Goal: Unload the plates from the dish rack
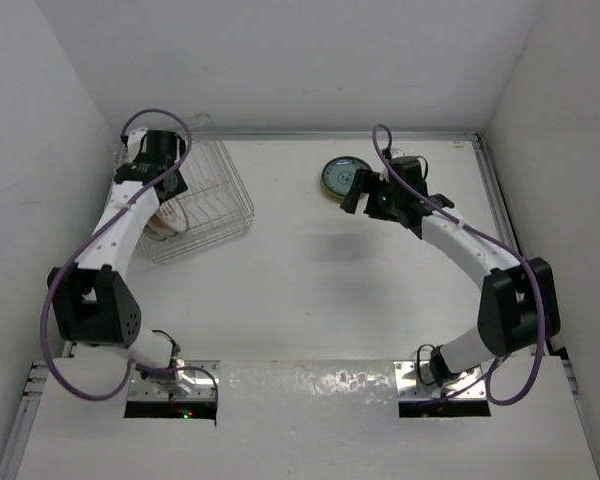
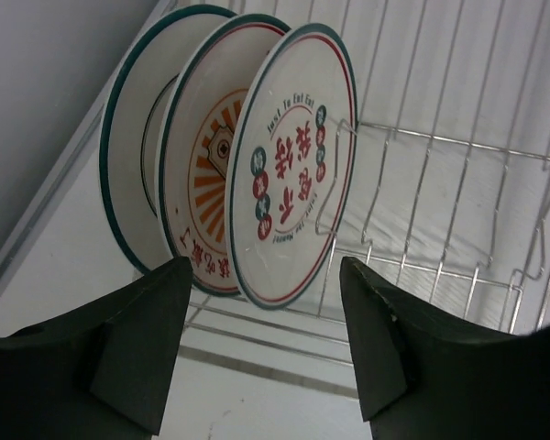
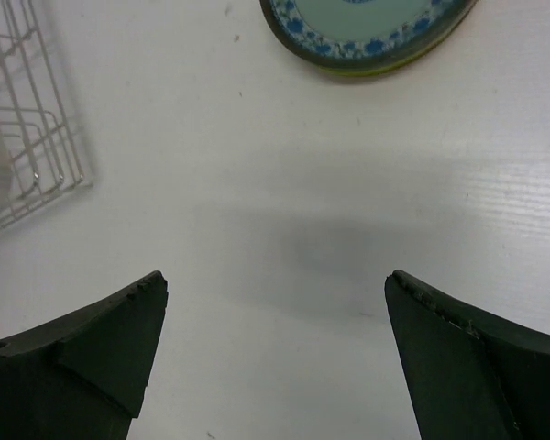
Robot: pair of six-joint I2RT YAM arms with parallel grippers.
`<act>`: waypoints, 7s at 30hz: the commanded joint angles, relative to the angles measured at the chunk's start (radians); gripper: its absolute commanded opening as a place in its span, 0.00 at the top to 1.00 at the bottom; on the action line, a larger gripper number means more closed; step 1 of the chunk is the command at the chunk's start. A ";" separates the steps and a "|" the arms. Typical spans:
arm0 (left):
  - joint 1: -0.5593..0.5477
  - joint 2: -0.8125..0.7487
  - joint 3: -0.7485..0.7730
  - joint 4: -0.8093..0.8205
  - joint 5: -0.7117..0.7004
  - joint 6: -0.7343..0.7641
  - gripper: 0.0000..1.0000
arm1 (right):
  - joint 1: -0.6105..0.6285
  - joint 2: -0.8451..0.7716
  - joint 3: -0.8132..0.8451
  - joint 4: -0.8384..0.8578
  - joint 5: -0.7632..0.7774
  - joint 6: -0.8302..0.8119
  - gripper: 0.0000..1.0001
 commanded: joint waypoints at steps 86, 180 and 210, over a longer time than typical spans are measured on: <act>0.074 -0.321 -0.126 0.070 0.163 0.040 0.00 | -0.112 -0.016 -0.507 0.487 -0.091 0.245 0.24; -0.145 -0.361 -0.162 0.129 0.355 0.000 0.00 | 0.065 -0.278 -0.551 0.616 0.030 0.323 1.00; 0.128 -0.166 -0.091 0.049 0.024 -0.007 0.00 | 0.040 -0.174 -0.373 0.053 0.216 -0.059 0.01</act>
